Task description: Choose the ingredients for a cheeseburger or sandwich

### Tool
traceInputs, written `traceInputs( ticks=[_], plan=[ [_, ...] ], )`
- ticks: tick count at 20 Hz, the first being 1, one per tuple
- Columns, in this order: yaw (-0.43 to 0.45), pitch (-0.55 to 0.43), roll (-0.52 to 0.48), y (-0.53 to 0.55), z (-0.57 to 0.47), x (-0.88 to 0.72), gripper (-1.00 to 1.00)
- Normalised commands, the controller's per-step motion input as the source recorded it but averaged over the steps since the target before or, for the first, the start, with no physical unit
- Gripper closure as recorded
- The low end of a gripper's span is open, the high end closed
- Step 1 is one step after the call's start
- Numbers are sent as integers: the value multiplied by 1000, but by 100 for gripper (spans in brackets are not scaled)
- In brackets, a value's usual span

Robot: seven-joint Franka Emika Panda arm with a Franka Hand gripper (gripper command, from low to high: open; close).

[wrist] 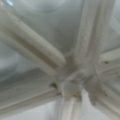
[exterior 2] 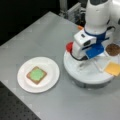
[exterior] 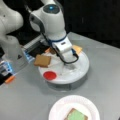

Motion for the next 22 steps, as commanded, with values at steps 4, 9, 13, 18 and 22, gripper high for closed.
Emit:
traceInputs(
  ticks=[4,9,13,18,22],
  plan=[
    [-69,74,-13,52,195,-12,-100],
    [-131,98,-33,39,317,-6,-100],
    [-194,161,-12,26,316,97,-100],
    [-291,187,70,-10,272,231,-100],
    [-451,217,168,-47,326,223,-100]
  ],
)
